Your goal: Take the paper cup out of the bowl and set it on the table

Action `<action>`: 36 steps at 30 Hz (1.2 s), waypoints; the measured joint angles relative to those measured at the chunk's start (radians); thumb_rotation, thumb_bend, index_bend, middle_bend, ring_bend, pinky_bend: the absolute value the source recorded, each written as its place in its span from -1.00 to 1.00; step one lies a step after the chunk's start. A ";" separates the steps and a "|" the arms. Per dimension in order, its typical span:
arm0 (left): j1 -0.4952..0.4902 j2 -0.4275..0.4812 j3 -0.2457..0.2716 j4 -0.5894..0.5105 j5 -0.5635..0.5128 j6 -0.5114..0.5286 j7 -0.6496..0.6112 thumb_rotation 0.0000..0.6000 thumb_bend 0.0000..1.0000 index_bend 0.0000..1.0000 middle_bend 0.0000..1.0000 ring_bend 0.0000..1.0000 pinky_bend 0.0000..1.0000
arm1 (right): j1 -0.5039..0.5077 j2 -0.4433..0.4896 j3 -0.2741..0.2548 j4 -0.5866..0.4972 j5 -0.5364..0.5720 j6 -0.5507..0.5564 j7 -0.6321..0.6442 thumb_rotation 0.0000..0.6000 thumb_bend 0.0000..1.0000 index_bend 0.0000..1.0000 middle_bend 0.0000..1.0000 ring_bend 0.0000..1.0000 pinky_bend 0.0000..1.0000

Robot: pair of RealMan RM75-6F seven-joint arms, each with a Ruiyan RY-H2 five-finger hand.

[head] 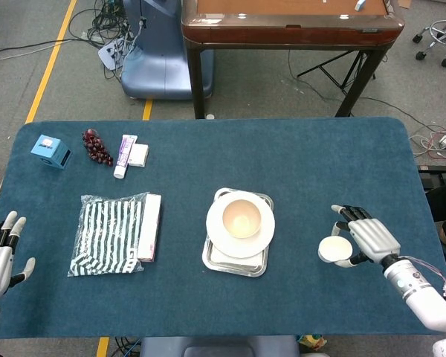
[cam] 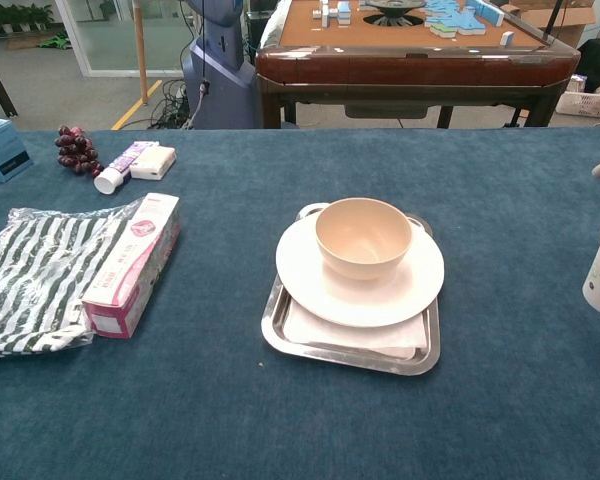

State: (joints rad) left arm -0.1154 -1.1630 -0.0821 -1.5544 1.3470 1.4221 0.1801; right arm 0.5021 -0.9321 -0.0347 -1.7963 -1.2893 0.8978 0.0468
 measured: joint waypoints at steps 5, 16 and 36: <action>0.002 0.002 -0.001 -0.004 0.002 0.006 -0.003 1.00 -0.35 -1.00 -1.00 -1.00 -1.00 | -0.005 -0.040 0.005 0.065 -0.013 -0.014 0.038 1.00 -0.73 -0.09 -0.83 -1.00 -1.00; 0.003 0.008 -0.004 -0.005 -0.001 0.007 -0.014 1.00 -0.35 -1.00 -1.00 -1.00 -1.00 | 0.011 -0.139 0.023 0.194 -0.020 -0.075 0.084 1.00 -0.73 -0.09 -0.83 -1.00 -1.00; 0.005 0.006 -0.009 0.004 -0.012 0.006 -0.019 1.00 -0.35 -1.00 -1.00 -1.00 -1.00 | 0.020 -0.163 0.012 0.244 -0.046 -0.143 0.136 1.00 -0.87 -0.96 -1.00 -1.00 -1.00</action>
State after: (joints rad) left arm -0.1104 -1.1569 -0.0907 -1.5503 1.3346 1.4284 0.1616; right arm 0.5220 -1.0949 -0.0229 -1.5524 -1.3354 0.7553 0.1824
